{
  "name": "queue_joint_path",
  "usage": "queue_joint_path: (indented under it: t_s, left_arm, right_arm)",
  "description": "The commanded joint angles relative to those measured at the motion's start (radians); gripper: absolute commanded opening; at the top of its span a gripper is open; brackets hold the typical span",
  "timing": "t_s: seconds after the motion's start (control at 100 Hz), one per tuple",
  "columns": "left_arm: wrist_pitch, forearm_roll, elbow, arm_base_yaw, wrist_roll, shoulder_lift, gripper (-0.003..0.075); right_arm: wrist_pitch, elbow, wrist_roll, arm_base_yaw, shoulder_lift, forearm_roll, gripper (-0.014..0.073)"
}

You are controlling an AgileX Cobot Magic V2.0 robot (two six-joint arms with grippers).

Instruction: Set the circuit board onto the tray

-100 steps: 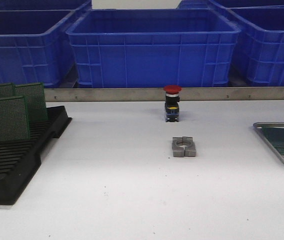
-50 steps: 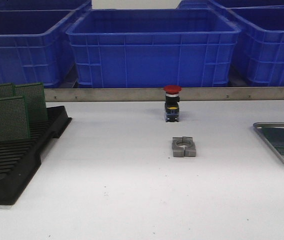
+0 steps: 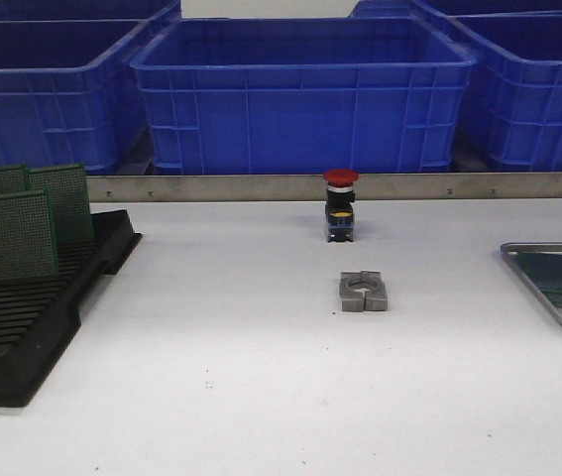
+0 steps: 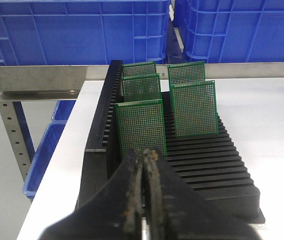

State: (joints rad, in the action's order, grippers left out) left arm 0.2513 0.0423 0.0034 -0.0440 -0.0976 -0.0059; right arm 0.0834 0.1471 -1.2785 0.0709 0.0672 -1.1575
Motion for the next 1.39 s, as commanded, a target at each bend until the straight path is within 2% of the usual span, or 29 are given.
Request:
queue_joint_path:
  t_s: [0.0, 0.09, 0.14, 0.21, 0.27, 0.32, 0.34, 0.42, 0.63, 1.38]
  left_arm:
    - [-0.073, -0.004, 0.02, 0.002, -0.002, -0.027, -0.002]
    - [-0.073, -0.004, 0.02, 0.002, -0.002, -0.027, -0.002]
    - [-0.073, -0.004, 0.02, 0.002, -0.002, -0.027, -0.002]
    - [-0.073, -0.004, 0.02, 0.002, -0.002, -0.027, -0.002]
    - [-0.073, -0.004, 0.02, 0.002, -0.002, -0.027, -0.002]
    - [-0.073, -0.004, 0.02, 0.002, -0.002, -0.027, -0.002]
    - [-0.073, -0.004, 0.02, 0.002, -0.002, -0.027, -0.002]
    - [-0.073, -0.004, 0.02, 0.002, -0.002, -0.027, -0.002]
    - [-0.073, -0.004, 0.02, 0.002, -0.002, -0.027, -0.002]
    - [-0.073, -0.004, 0.02, 0.002, -0.002, -0.027, -0.002]
  right_arm:
    - [-0.008, 0.003, 0.239, -0.059, 0.011, 0.265, -0.006]
    - [-0.019, -0.035, 0.612, -0.112, 0.009, 0.567, -0.006]
    - [-0.02, -0.059, 0.816, -0.132, -0.001, 0.816, -0.006]
    - [-0.02, -0.101, 1.092, -0.147, -0.038, 1.084, -0.006]
    - [-0.014, -0.155, 1.291, -0.147, -0.087, 1.223, -0.006]
    - [-0.043, -0.176, 1.381, -0.147, -0.101, 1.289, -0.006]
    - [-0.083, -0.171, 1.394, -0.147, -0.099, 1.31, -0.006]
    - [-0.083, -0.175, 1.395, -0.145, -0.101, 1.32, -0.006]
    - [0.0, -0.175, 1.358, -0.145, -0.099, 1.293, -0.006]
    - [0.0, -0.174, 1.359, -0.145, -0.099, 1.293, -0.006]
